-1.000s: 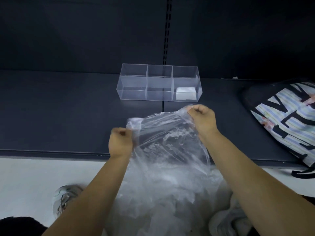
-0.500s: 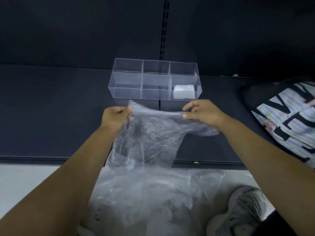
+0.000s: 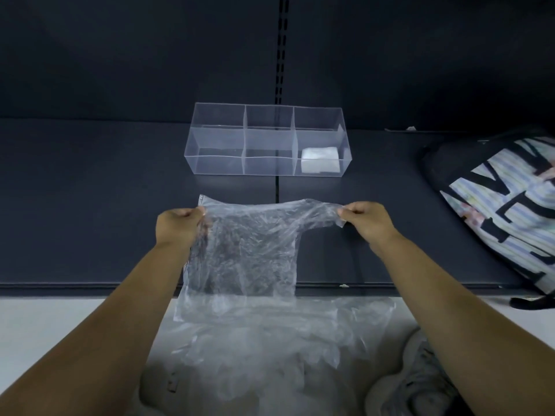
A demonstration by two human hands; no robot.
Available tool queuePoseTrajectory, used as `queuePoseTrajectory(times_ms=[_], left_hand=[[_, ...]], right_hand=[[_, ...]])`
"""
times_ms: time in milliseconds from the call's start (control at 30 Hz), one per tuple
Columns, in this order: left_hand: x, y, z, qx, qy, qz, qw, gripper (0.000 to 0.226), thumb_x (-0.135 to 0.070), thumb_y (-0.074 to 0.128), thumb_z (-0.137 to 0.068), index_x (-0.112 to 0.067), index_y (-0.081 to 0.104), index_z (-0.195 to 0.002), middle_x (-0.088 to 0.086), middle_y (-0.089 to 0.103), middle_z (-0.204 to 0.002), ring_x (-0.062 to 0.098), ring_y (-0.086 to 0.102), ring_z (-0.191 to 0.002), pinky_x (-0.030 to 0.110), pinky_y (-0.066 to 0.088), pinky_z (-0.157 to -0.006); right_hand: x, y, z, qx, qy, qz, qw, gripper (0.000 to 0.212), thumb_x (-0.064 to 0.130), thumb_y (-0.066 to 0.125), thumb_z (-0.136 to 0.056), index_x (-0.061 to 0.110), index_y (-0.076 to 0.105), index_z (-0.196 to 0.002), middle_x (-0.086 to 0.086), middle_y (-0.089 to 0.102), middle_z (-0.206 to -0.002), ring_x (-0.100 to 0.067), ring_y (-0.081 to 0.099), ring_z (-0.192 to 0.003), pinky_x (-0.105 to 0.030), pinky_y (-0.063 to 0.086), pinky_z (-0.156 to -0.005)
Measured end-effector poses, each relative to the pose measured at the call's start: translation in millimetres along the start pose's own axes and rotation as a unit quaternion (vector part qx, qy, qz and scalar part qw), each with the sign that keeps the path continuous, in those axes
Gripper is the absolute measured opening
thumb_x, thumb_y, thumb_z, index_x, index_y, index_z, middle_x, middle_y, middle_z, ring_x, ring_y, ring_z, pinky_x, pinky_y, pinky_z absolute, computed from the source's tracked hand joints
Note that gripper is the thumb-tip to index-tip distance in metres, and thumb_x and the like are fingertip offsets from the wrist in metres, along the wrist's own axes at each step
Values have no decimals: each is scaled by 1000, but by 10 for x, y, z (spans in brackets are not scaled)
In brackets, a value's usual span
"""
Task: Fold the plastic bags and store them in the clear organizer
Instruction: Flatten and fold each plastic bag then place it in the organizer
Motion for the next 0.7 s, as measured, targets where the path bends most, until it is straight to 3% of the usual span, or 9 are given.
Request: queuePoseTrajectory(times_ms=[100, 167, 267, 367, 433, 533, 600, 700], left_hand=[[11, -5, -16, -8, -8, -8, 1000, 40, -26, 67, -88, -6, 56, -54, 8, 47, -47, 22, 43, -45, 28, 40, -53], [-4, 26, -30, -2, -7, 0, 1000, 39, -24, 66, -88, -12, 56, -53, 3, 53, -43, 18, 50, -42, 27, 45, -53], [-48, 82, -35, 11, -23, 24, 999, 35, -22, 64, -90, -14, 57, -57, -12, 54, -35, 8, 53, -39, 19, 44, -45], [-117, 82, -38, 1, -55, 50, 997, 38, -23, 60, -91, -17, 50, -55, -12, 43, -28, 13, 47, -36, 19, 37, -38], [-155, 76, -24, 11, -60, 70, 996, 36, -24, 57, -92, -18, 49, -58, -8, 48, -38, 16, 45, -45, 22, 37, -45], [-144, 67, 29, 67, -57, 116, 989, 26, -28, 56, -94, -21, 55, -69, 0, 54, -69, 15, 48, -62, 28, 44, -60], [-60, -6, 95, 80, -38, 109, 990, 22, -29, 55, -96, -20, 57, -76, 0, 56, -78, 14, 54, -71, 28, 47, -66], [216, -200, 257, 45, -46, 72, 995, 20, -31, 58, -94, -13, 59, -87, 3, 64, -88, 18, 63, -80, 32, 50, -73]], right_hand=[[-35, -41, -76, -77, 49, -23, 996, 20, 8, 56, -91, 11, 65, -73, 1, 61, -68, -10, 54, -64, -15, 40, -57], [-37, -62, -143, -93, 71, -57, 992, 27, 6, 49, -93, 14, 60, -70, -1, 60, -67, -9, 57, -57, -15, 40, -52], [34, -128, -204, -121, 68, -68, 988, 19, 13, 55, -94, 11, 63, -77, 0, 59, -60, -4, 51, -40, -13, 42, -42], [158, -247, -262, -157, 39, -55, 985, 20, 19, 63, -90, 11, 63, -71, 1, 57, -56, -8, 47, -46, -20, 43, -51], [226, -349, -278, -177, 30, -64, 982, 10, 16, 62, -90, 7, 66, -87, -1, 60, -64, -7, 51, -53, -19, 43, -54], [213, -494, -165, -189, 30, -55, 980, 18, 19, 61, -90, 7, 63, -104, -4, 62, -76, -5, 52, -57, -13, 42, -49], [84, -524, 33, -174, 49, -64, 981, 19, 25, 60, -92, 7, 63, -89, -5, 59, -70, -9, 51, -53, -20, 43, -48], [-288, -438, 543, -141, 138, -70, 978, 39, 38, 59, -91, 8, 58, -66, -9, 57, -59, -17, 49, -43, -21, 38, -37]])
Point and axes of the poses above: each hand's wrist, its own z-axis away from the middle knuckle, its own y-axis out of the palm, x = y × z, the point moved 5 cm from there along -z, towards the middle knuckle
